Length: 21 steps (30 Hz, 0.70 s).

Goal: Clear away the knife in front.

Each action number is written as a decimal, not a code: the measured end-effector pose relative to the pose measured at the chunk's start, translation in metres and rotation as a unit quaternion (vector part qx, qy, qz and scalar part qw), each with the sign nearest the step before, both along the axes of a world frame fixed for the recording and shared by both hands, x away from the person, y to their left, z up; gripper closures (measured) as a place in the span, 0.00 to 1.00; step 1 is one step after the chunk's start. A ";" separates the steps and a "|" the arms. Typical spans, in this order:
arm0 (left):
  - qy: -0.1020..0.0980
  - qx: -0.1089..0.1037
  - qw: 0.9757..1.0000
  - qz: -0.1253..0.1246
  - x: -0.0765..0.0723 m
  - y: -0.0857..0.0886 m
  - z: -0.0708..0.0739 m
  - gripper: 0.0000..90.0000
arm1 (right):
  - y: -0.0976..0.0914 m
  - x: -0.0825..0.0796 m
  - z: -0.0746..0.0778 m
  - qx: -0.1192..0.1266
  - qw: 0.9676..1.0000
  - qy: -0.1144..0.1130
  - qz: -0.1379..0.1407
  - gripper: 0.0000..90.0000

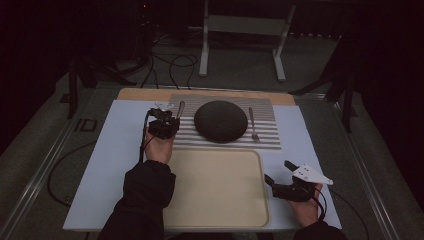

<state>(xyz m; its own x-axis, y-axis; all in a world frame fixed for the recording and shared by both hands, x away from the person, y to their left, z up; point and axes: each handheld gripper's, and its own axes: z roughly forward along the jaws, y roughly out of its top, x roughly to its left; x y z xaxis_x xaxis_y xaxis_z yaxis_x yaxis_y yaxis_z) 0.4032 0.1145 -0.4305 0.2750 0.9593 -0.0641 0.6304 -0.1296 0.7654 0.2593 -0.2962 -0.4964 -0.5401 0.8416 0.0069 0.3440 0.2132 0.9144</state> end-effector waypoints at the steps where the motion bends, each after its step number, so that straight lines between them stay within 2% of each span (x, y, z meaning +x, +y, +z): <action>1: 0.000 -0.001 1.000 0.000 -0.002 0.000 -0.001 0.89 | 0.000 0.000 0.000 0.000 1.000 -0.001 0.001 0.09; 8: -0.003 0.002 1.000 -0.003 -0.013 0.000 -0.004 0.89 | 0.001 0.000 0.000 -0.001 1.000 0.000 0.001 0.09; 21: -0.004 -0.006 1.000 0.000 -0.030 0.001 -0.015 0.89 | 0.001 0.000 0.000 -0.003 1.000 0.000 0.002 0.09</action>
